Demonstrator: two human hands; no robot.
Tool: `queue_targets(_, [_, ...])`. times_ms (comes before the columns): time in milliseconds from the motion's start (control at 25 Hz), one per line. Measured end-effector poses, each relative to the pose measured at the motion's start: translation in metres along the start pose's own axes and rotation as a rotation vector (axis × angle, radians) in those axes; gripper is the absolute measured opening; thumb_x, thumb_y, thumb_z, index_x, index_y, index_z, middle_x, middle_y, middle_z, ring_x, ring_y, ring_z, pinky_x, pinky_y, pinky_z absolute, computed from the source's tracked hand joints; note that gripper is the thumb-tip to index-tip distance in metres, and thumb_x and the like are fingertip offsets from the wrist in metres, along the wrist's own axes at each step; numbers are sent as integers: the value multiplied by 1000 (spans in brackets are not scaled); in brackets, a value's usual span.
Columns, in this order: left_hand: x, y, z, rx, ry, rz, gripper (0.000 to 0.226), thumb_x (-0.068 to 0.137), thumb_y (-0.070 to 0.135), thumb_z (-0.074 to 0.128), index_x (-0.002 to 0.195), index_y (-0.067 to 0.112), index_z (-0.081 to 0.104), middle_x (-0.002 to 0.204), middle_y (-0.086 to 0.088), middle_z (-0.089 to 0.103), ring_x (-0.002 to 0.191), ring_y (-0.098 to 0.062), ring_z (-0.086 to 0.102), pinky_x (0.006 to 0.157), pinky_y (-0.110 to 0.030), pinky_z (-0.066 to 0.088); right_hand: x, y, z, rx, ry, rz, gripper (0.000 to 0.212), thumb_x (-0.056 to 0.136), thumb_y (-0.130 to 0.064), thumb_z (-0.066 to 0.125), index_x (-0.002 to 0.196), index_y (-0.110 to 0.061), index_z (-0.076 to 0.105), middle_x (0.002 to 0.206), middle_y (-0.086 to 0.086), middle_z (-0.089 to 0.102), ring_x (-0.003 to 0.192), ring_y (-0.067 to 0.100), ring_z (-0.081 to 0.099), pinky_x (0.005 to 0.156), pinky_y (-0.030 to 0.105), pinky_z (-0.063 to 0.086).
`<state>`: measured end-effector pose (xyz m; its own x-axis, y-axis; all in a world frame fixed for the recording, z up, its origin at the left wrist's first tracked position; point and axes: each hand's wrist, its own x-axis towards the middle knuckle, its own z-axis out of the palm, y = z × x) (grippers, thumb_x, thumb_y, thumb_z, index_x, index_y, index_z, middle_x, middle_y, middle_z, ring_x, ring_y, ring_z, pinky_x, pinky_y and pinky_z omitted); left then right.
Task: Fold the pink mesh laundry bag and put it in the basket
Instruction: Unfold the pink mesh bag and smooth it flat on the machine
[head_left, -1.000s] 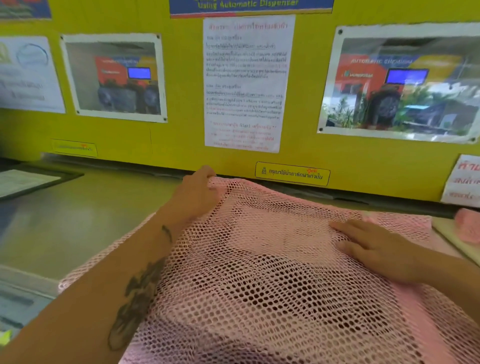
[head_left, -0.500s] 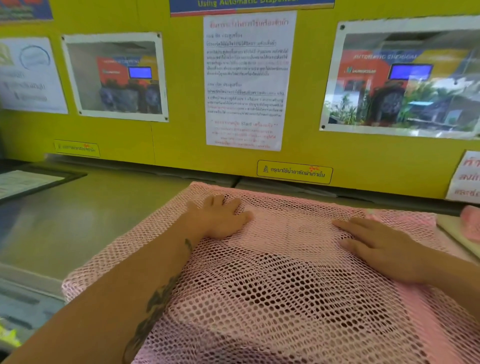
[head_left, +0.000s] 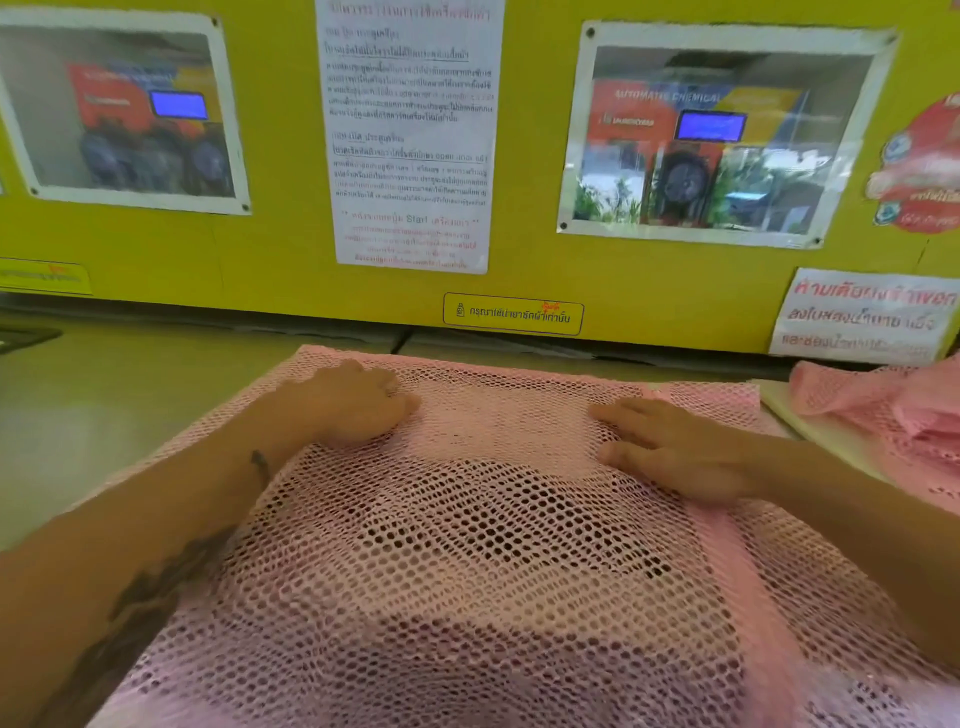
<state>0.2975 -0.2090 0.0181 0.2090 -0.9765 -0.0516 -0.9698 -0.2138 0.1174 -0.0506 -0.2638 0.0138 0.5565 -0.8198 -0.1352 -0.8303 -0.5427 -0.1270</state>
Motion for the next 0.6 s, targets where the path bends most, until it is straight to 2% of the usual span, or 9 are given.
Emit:
queue_targets(120, [-26, 19, -11, -91, 96, 80, 87, 79, 83, 13, 151, 36, 25, 163, -4, 19, 148, -29, 20, 116, -58, 18, -24, -4, -3, 50, -15, -4, 88, 75, -86, 15, 152, -47, 1, 166, -6, 0, 152, 16, -1, 121, 53, 8])
queue_targets(240, [-53, 54, -3, -126, 76, 222, 72, 87, 74, 19, 150, 38, 25, 162, 1, 20, 147, -24, 22, 116, -57, 21, -39, -11, 7, -32, -44, 55, 80, 78, -80, 10, 151, -49, -7, 166, -4, -6, 152, 20, -7, 120, 57, 3])
queue_targets(320, [-66, 69, 9, -183, 45, 272, 64, 89, 67, 24, 145, 37, 36, 157, 1, 32, 140, -22, 34, 115, -52, 26, -48, -16, 12, -42, -34, 59, 78, 78, -77, 6, 150, -51, -11, 165, -5, -9, 151, 21, -11, 120, 56, -2])
queue_targets(400, [-75, 72, 11, -292, 65, 230, 59, 89, 63, 31, 139, 36, 47, 151, 4, 43, 133, -19, 43, 114, -46, 31, -56, -19, 15, -18, -37, 20, 76, 80, -78, 9, 149, -52, -10, 165, -8, -10, 151, 19, -13, 120, 54, -4])
queue_targets(480, [-83, 73, 5, -322, 73, 156, 56, 91, 61, 40, 141, 36, 44, 153, 4, 40, 135, -21, 42, 114, -41, 30, -60, -13, 16, 39, 24, -9, 71, 89, -72, 24, 152, -48, 2, 165, -8, 0, 152, 19, -4, 121, 52, 0])
queue_targets(600, [-90, 80, -6, -215, 56, 83, 64, 87, 66, 43, 145, 40, 37, 157, 3, 34, 140, -24, 36, 115, -43, 28, -61, 7, 7, 135, 209, -45, 61, 97, -51, 44, 152, -32, 25, 159, 0, 27, 145, 24, 24, 118, 44, 19])
